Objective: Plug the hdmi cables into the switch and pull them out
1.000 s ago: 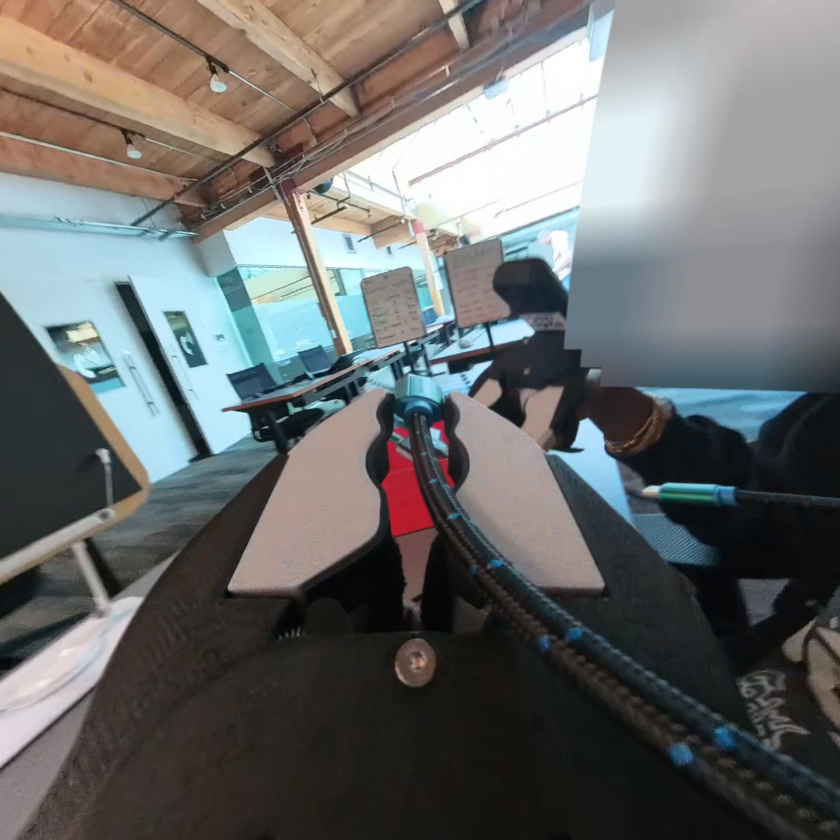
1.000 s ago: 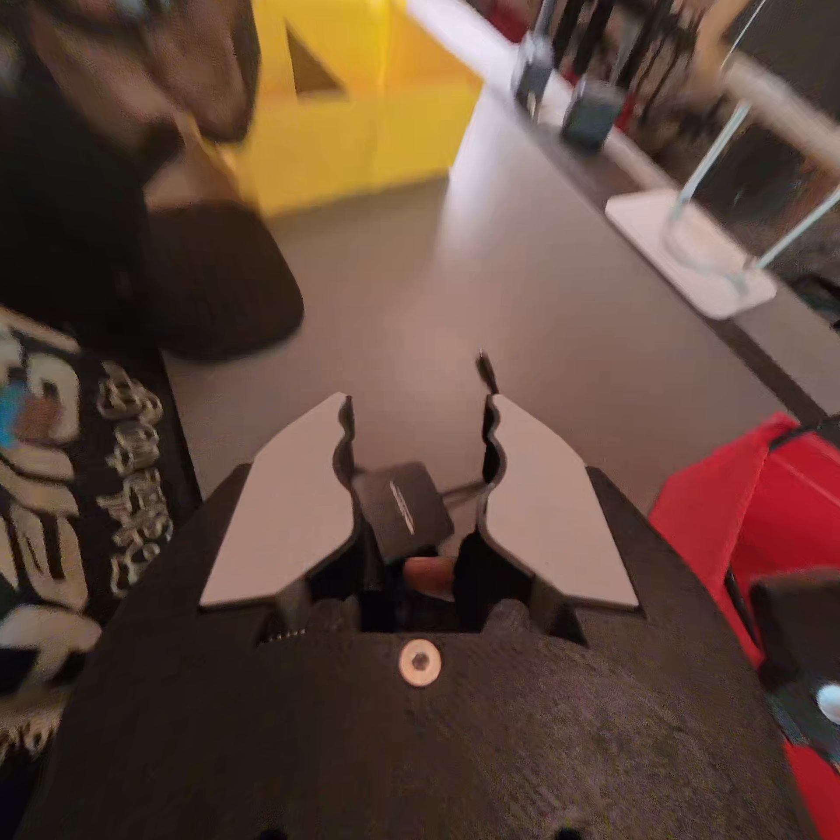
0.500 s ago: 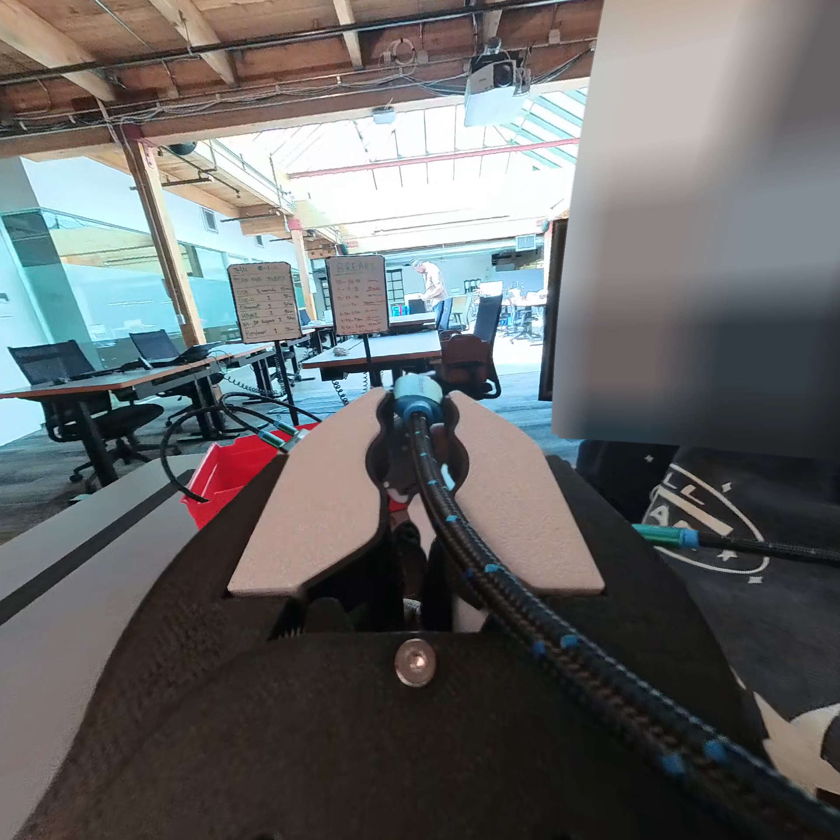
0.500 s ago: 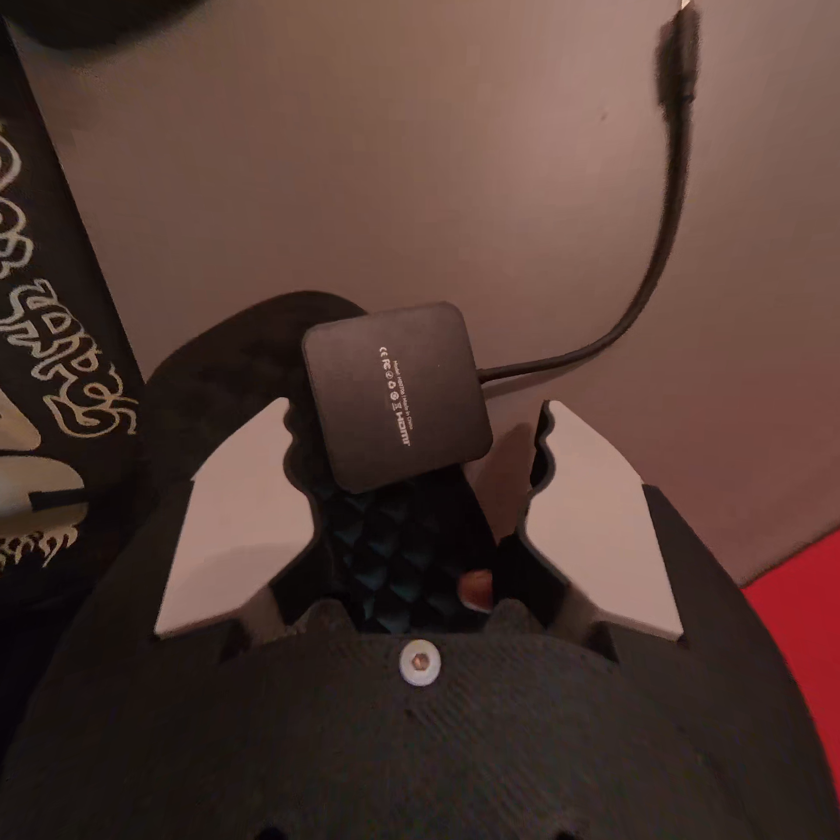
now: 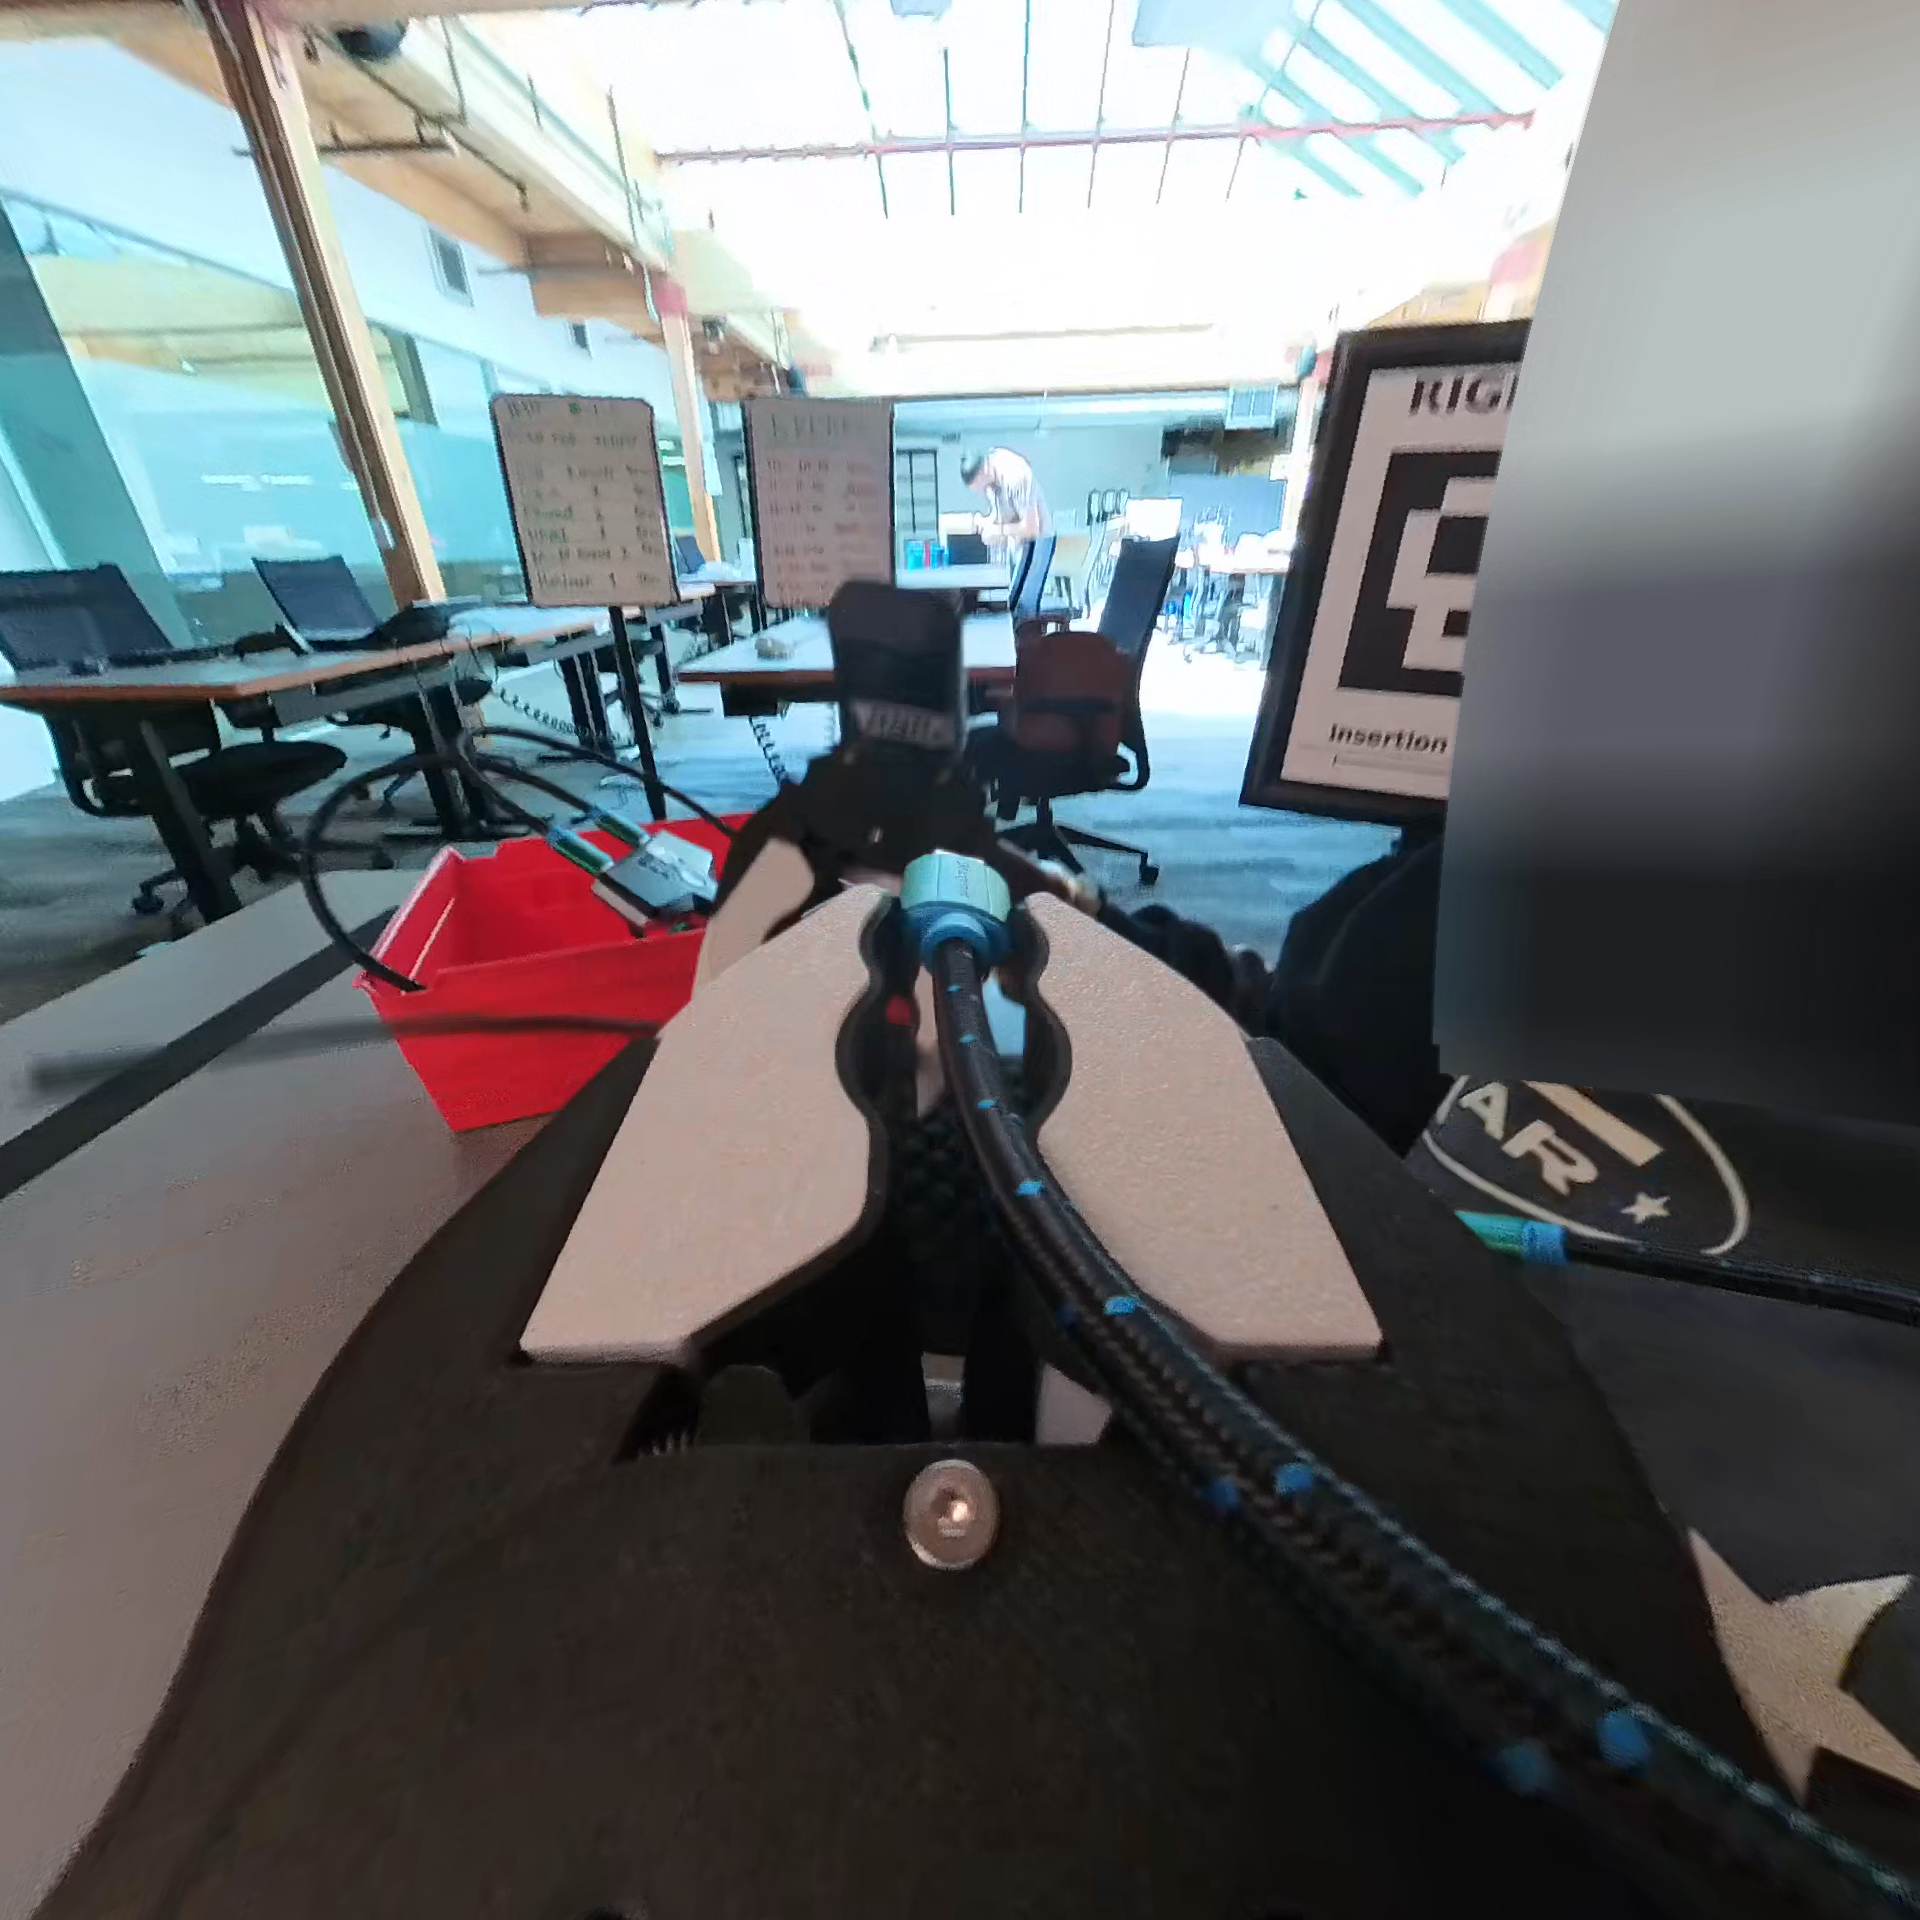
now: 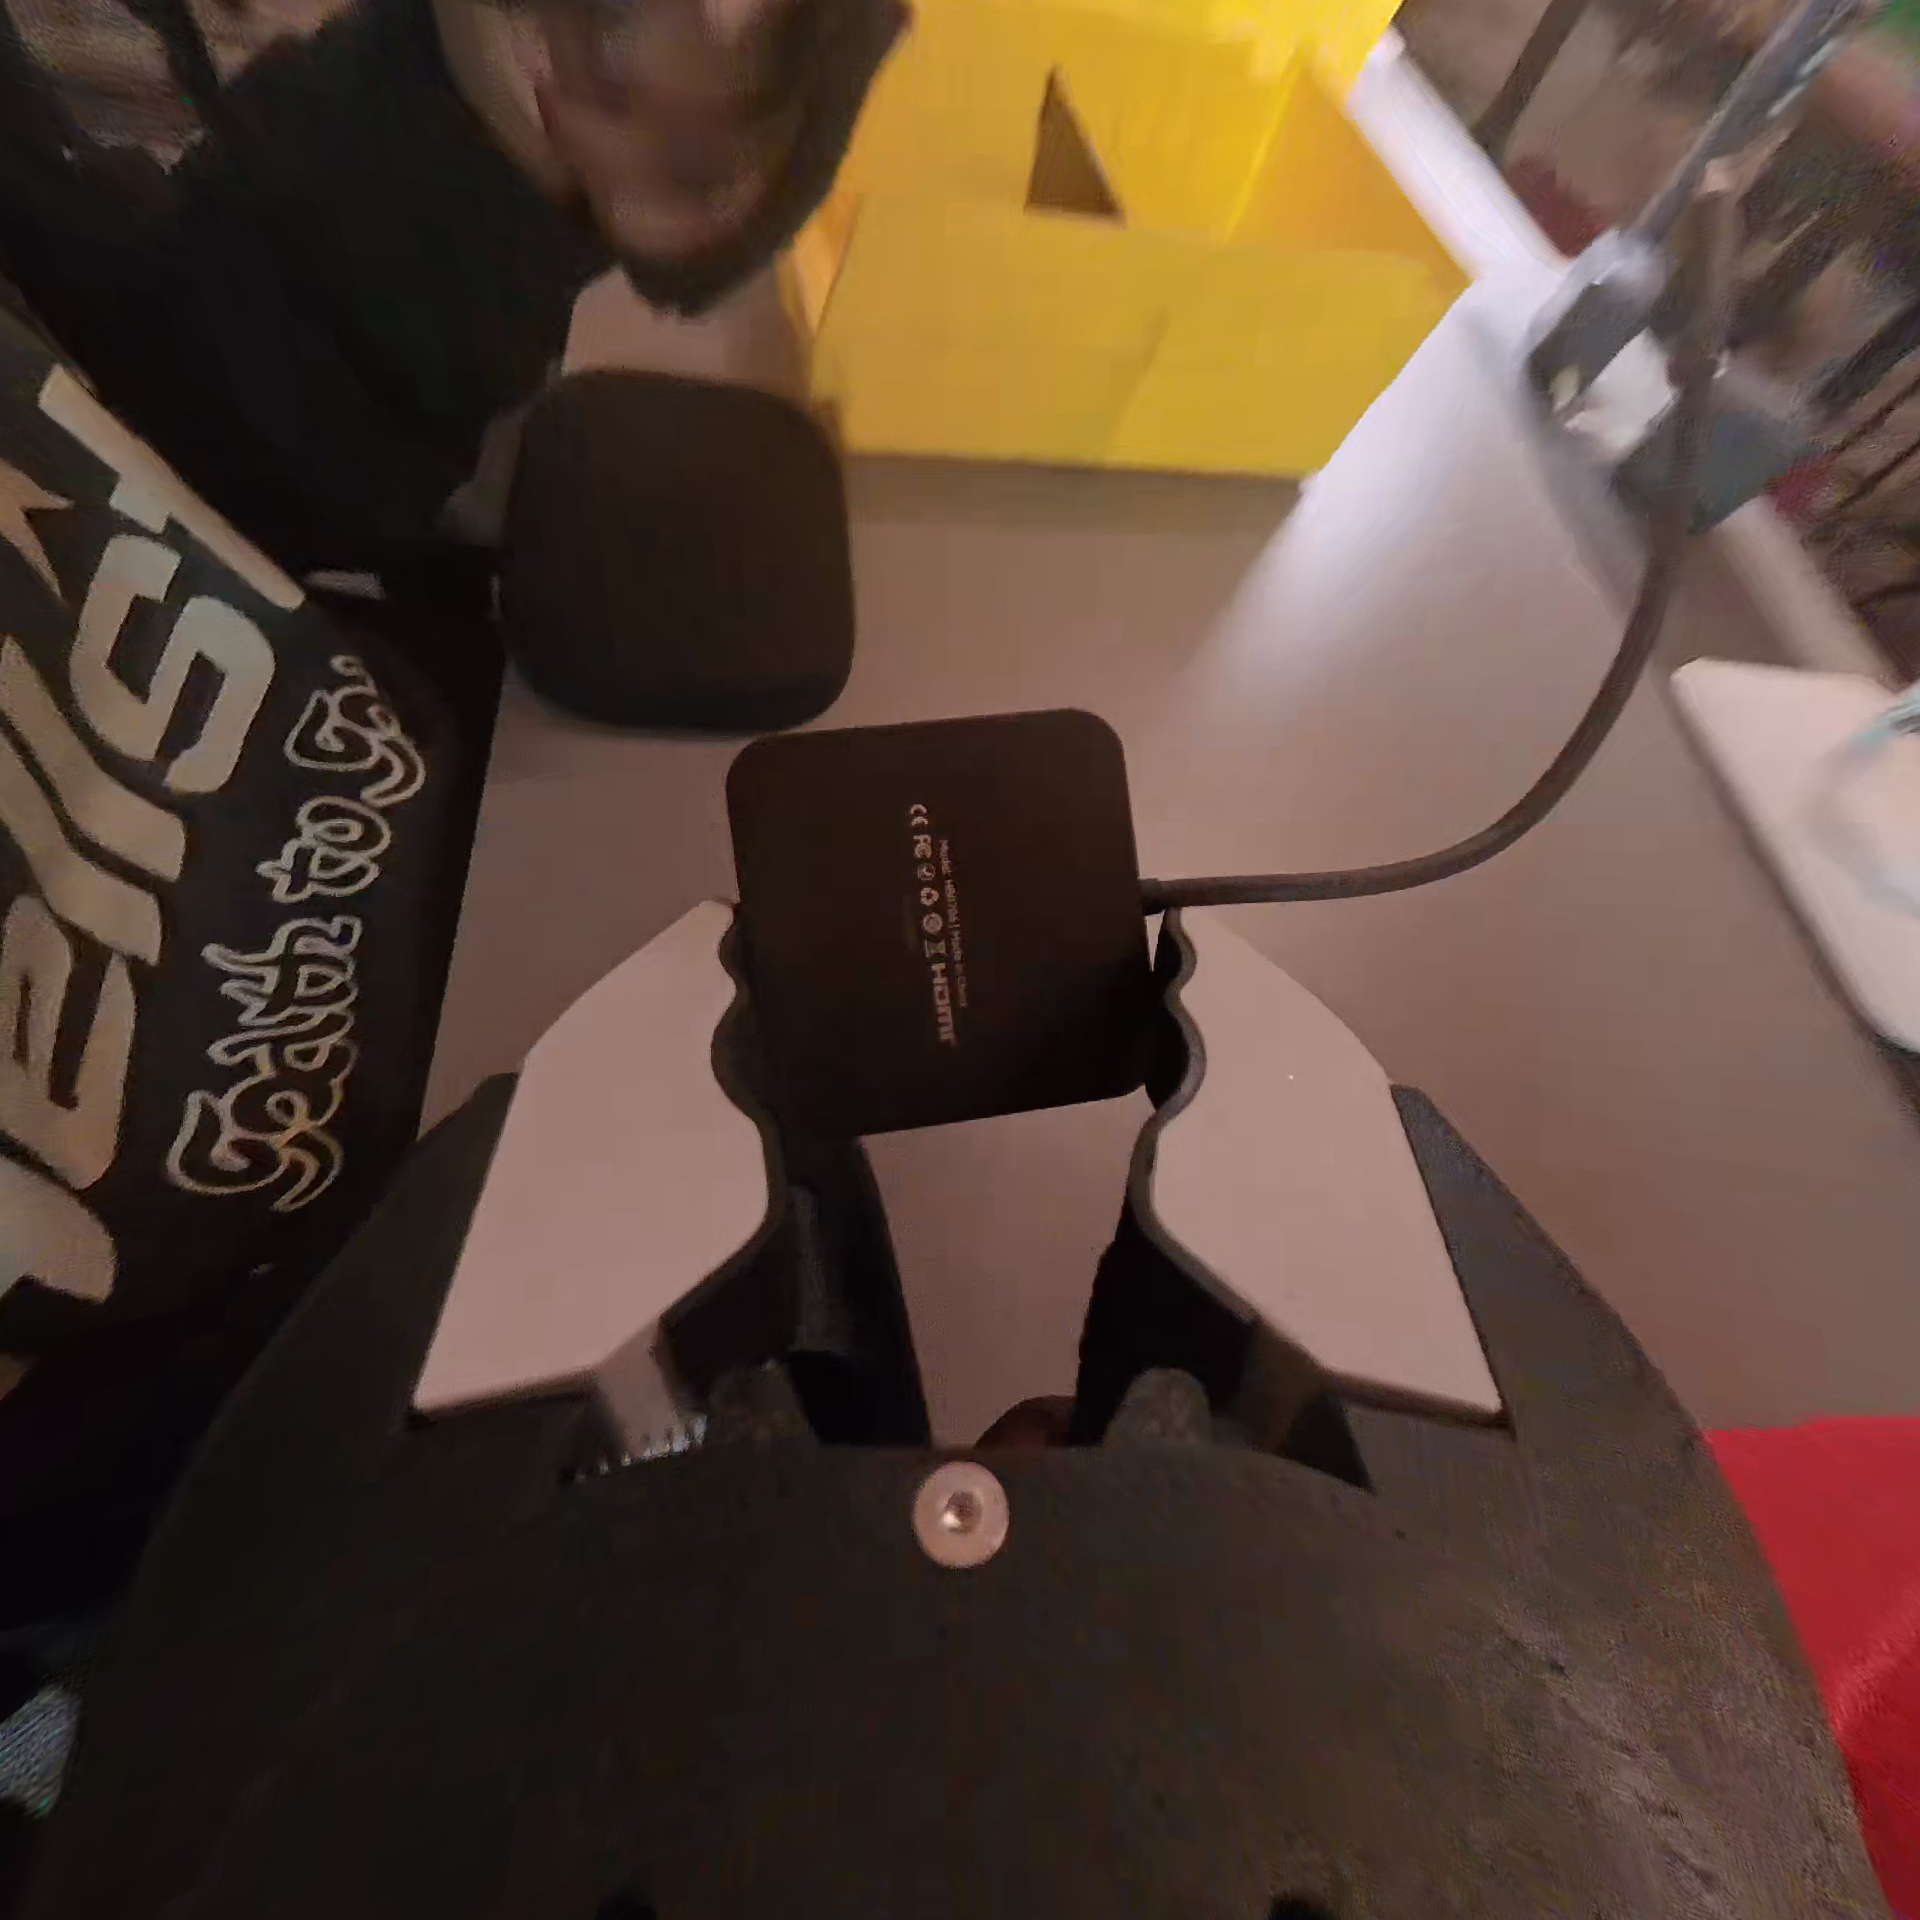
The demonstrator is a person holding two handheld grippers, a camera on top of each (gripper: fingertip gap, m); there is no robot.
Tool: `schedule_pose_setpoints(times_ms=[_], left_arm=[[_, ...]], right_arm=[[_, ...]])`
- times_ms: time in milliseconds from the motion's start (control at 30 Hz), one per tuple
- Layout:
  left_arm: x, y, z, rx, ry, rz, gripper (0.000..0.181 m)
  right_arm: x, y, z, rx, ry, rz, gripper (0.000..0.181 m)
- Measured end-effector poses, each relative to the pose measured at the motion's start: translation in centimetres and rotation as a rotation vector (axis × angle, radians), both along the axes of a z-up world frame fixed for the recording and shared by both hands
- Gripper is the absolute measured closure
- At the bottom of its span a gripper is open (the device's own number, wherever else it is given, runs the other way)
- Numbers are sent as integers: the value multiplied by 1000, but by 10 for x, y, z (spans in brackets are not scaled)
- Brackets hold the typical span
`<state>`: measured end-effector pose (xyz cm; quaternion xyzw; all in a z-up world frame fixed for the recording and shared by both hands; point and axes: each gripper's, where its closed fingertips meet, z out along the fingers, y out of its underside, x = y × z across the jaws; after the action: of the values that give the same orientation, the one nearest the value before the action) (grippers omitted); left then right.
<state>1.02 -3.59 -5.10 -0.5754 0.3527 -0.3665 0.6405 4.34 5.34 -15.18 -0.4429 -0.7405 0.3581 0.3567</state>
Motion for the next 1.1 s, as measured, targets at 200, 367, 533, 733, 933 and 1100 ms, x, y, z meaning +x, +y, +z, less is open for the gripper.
schedule_pose_setpoints(times_ms=[200, 367, 533, 733, 933, 1100], left_arm=[[30, 9, -22, 40, 175, -1, 161], [37, 13, -31, 72, 244, -9, 161], [33, 17, -32, 88, 261, 14, 161], [36, 16, -34, 85, 275, 20, 162], [35, 15, -36, 80, 299, 24, 162], [33, 9, -32, 82, 279, 8, 162]], right_arm=[[10, -18, 34, 178, 133, -63, 106], [14, -27, 46, 240, 175, -107, 107], [11, -34, 48, 270, 177, -109, 107], [10, -34, 48, 331, 180, -117, 107], [10, -35, 49, 387, 188, -133, 107], [5, -44, 54, 362, 243, -90, 107]])
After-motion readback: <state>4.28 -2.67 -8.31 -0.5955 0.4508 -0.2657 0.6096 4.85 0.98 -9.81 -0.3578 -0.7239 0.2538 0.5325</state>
